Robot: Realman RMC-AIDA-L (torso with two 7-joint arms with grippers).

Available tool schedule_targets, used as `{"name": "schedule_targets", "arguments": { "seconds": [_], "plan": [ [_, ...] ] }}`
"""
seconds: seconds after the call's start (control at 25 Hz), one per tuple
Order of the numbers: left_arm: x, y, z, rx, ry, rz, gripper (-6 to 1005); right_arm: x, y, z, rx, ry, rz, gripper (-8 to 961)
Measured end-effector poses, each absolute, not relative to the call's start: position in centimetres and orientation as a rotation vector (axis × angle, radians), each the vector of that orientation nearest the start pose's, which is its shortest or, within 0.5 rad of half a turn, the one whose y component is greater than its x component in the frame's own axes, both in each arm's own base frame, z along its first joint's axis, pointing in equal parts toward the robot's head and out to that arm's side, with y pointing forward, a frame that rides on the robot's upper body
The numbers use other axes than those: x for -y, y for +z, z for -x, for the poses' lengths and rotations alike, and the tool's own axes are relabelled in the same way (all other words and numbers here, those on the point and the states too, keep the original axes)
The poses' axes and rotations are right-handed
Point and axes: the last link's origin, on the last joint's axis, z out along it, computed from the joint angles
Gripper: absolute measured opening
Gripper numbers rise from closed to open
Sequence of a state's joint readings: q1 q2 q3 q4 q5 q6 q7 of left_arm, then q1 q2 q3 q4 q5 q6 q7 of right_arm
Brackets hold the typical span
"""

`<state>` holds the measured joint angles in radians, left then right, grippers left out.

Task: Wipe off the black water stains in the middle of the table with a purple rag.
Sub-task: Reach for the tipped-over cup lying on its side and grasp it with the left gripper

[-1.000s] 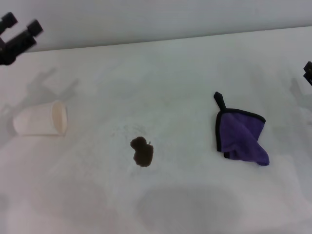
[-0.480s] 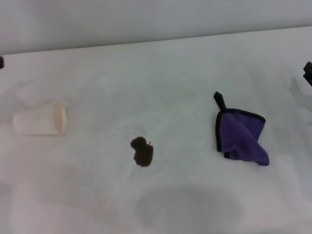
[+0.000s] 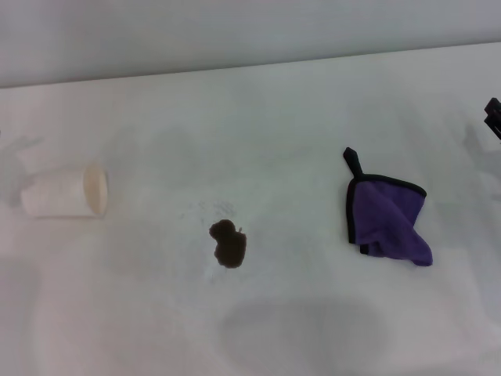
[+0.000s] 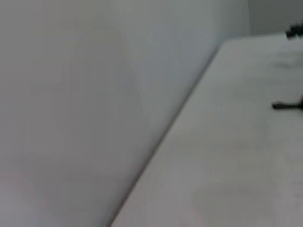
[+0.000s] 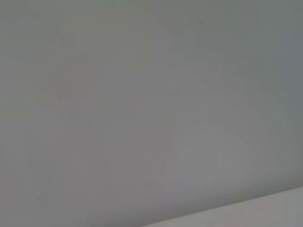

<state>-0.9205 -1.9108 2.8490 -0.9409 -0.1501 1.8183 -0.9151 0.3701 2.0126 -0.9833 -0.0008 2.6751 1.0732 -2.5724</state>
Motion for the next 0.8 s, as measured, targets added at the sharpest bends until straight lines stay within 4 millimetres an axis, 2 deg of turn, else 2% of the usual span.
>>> {"name": "schedule_targets", "arguments": {
  "seconds": [0.24, 0.52, 0.8],
  "plan": [
    [-38.0, 13.4, 26.0, 0.035, 0.031, 2.686, 884, -29.5, 2.5, -41.3, -0.943, 0.648, 1.448, 811],
    [-39.2, 10.5, 25.2, 0.024, 0.356, 2.775, 885, -29.5, 2.5, -41.4, -0.947, 0.643, 1.445, 811],
    [-40.2, 8.0, 24.9, -0.031, 0.469, 2.785, 884, -29.5, 2.5, -41.4, -0.947, 0.64, 1.442, 811]
  ]
}}
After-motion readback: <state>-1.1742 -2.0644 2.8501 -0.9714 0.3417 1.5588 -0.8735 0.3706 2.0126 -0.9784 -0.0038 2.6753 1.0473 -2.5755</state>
